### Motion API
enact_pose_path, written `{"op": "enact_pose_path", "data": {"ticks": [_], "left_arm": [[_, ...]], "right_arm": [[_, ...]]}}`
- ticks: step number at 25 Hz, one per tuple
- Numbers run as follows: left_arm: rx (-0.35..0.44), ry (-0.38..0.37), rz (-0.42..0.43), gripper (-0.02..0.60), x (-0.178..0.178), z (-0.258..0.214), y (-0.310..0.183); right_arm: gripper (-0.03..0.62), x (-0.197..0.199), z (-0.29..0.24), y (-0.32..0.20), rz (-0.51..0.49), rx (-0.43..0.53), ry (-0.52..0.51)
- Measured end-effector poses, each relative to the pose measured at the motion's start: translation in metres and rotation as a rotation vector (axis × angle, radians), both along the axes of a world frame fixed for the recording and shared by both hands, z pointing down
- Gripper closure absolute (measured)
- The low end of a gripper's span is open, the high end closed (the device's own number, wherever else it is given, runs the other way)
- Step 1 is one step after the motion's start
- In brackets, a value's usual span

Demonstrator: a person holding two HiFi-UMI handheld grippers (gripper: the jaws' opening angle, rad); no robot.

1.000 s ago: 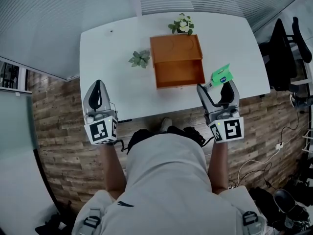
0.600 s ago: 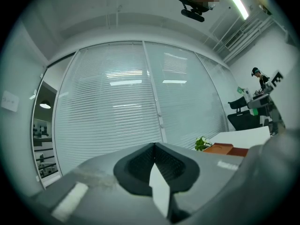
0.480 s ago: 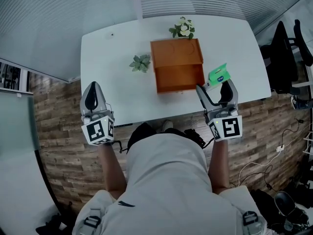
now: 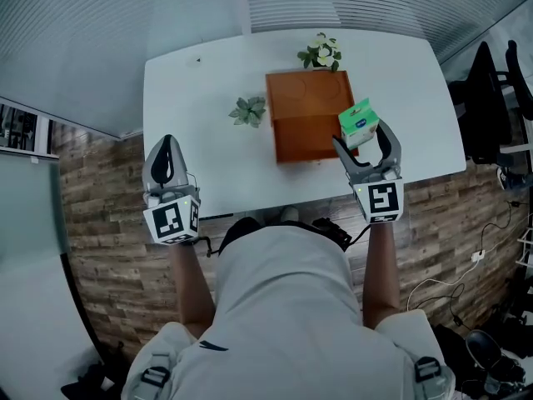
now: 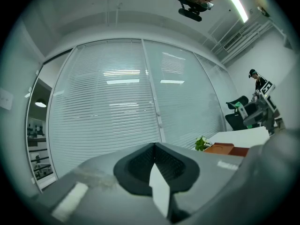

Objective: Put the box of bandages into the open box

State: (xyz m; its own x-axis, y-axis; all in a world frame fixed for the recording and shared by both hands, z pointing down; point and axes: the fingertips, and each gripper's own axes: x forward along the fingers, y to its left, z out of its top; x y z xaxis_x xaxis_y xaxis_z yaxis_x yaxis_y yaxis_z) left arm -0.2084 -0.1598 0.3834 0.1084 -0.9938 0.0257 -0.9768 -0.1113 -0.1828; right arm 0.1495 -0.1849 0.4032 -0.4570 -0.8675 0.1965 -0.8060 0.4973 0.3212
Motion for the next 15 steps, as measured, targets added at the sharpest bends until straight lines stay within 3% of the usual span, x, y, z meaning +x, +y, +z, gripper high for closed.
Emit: {"op": "enact_pose_path", "data": {"ticks": [5, 10, 15], "left_arm": [[-0.015, 0.001, -0.009, 0.575, -0.009, 0.005, 0.002], [-0.021, 0.006, -0.013, 0.575, -0.014, 0.010, 0.004], [-0.025, 0.010, -0.021, 0.575, -0.021, 0.012, 0.008]], "right_arm": [[0.218, -0.029, 0.042, -0.012, -0.112, -0.028, 0.295], [0.218, -0.038, 0.104, -0.017, -0.254, -0.096, 0.659], [0.218, -0.031, 0.147, -0.020, -0.353, -0.149, 0.895]]}}
